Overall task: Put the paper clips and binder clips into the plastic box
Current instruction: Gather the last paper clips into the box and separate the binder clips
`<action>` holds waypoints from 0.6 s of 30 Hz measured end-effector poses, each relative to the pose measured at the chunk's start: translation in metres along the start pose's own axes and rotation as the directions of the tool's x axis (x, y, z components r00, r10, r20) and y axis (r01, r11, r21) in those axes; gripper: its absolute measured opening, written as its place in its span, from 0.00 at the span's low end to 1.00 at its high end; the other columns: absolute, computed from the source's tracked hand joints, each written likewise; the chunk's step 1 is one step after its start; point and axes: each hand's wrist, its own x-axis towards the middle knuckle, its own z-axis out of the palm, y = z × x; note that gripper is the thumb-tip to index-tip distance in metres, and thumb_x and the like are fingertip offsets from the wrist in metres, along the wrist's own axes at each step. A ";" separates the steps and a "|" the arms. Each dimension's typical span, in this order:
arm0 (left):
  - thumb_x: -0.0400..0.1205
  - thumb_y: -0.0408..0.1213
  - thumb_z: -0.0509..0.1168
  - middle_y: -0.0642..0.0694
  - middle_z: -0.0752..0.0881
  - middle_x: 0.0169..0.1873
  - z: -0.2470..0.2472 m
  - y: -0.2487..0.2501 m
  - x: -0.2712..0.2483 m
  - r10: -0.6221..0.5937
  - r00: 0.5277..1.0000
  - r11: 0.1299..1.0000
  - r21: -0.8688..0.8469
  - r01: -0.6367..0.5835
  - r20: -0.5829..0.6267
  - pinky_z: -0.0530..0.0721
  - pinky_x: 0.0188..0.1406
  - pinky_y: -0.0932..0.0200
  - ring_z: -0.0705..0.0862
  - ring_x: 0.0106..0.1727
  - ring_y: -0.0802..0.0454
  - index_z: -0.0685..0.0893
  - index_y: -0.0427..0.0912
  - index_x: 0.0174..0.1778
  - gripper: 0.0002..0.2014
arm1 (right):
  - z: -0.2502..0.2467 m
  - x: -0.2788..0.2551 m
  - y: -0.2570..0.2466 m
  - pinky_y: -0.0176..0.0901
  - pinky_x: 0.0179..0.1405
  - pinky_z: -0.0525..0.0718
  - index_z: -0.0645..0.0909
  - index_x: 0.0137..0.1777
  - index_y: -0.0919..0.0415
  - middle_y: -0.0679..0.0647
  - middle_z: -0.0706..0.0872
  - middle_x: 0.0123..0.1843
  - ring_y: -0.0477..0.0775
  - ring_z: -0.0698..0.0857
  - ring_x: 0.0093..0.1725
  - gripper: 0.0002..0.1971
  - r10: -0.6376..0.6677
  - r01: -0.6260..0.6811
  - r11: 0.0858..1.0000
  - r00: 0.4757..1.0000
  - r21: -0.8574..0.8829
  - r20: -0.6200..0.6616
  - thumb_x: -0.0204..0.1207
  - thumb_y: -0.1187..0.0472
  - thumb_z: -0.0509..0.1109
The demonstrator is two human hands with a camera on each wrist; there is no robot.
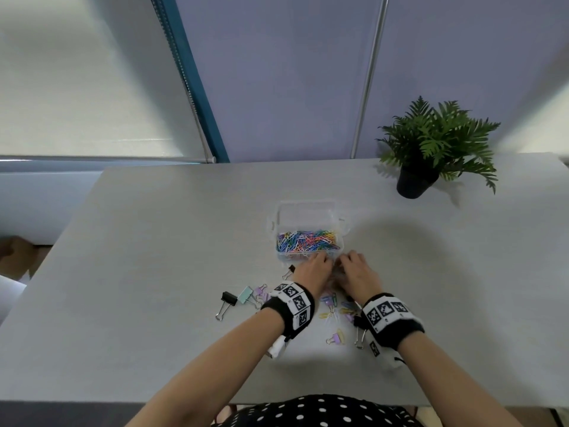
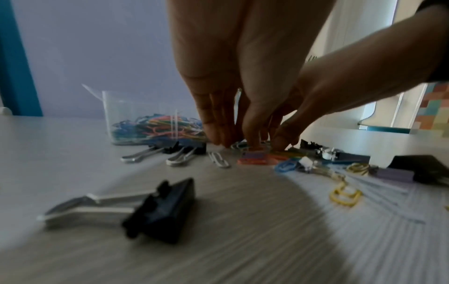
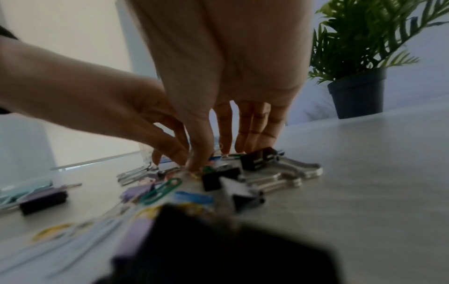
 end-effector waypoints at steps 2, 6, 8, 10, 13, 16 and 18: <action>0.78 0.29 0.64 0.38 0.75 0.66 0.003 -0.003 -0.001 -0.022 1.000 1.000 0.014 0.022 -0.020 0.78 0.63 0.48 0.73 0.70 0.42 0.72 0.34 0.66 0.20 | 0.004 -0.005 -0.001 0.54 0.55 0.77 0.74 0.58 0.65 0.61 0.77 0.59 0.62 0.74 0.62 0.12 -0.031 0.030 0.999 0.999 0.019 0.019 0.75 0.65 0.64; 0.78 0.27 0.63 0.39 0.79 0.57 0.005 -0.017 -0.011 -0.031 0.999 0.999 -0.009 0.031 0.006 0.78 0.54 0.48 0.76 0.63 0.42 0.77 0.37 0.54 0.10 | 0.004 -0.015 -0.002 0.52 0.52 0.75 0.78 0.50 0.63 0.60 0.81 0.53 0.61 0.77 0.57 0.07 -0.025 0.019 0.997 0.995 0.070 0.096 0.73 0.65 0.65; 0.78 0.32 0.64 0.42 0.81 0.54 0.004 -0.026 -0.015 -0.044 0.999 0.997 -0.058 0.045 0.024 0.78 0.50 0.49 0.78 0.59 0.43 0.79 0.40 0.50 0.06 | 0.001 -0.015 -0.003 0.51 0.53 0.76 0.79 0.49 0.60 0.58 0.83 0.53 0.59 0.79 0.56 0.07 -0.018 0.005 0.996 0.991 0.090 0.135 0.71 0.65 0.66; 0.78 0.35 0.64 0.43 0.81 0.53 0.003 -0.033 -0.018 -0.047 0.998 0.992 -0.115 0.052 0.045 0.79 0.49 0.50 0.78 0.59 0.44 0.80 0.41 0.48 0.05 | -0.001 -0.015 -0.002 0.49 0.53 0.78 0.81 0.47 0.59 0.57 0.85 0.51 0.59 0.81 0.54 0.06 -0.015 -0.009 0.989 0.986 0.145 0.164 0.70 0.65 0.68; 0.78 0.34 0.63 0.43 0.84 0.50 -0.003 -0.039 -0.024 -0.092 0.994 0.962 -0.253 0.104 0.059 0.76 0.46 0.55 0.81 0.52 0.45 0.81 0.40 0.46 0.05 | -0.006 -0.015 0.001 0.48 0.54 0.82 0.84 0.42 0.56 0.56 0.88 0.47 0.57 0.84 0.50 0.04 0.013 -0.060 0.951 0.988 0.302 0.156 0.68 0.64 0.72; 0.77 0.33 0.66 0.43 0.86 0.41 -0.008 -0.047 -0.028 -0.131 0.988 0.893 -0.424 0.152 0.077 0.74 0.38 0.71 0.81 0.40 0.52 0.82 0.37 0.45 0.04 | -0.017 -0.016 0.001 0.25 0.40 0.81 0.85 0.40 0.62 0.54 0.87 0.40 0.48 0.85 0.39 0.02 0.044 -0.105 0.855 0.990 0.508 0.132 0.68 0.68 0.73; 0.77 0.30 0.67 0.45 0.84 0.38 -0.013 -0.053 -0.030 -0.147 0.983 0.819 -0.543 0.183 0.110 0.73 0.30 0.82 0.80 0.31 0.63 0.82 0.37 0.44 0.03 | -0.025 -0.018 -0.001 0.22 0.29 0.79 0.84 0.40 0.66 0.57 0.86 0.35 0.43 0.85 0.30 0.02 0.077 -0.159 0.745 0.985 0.647 0.153 0.69 0.71 0.73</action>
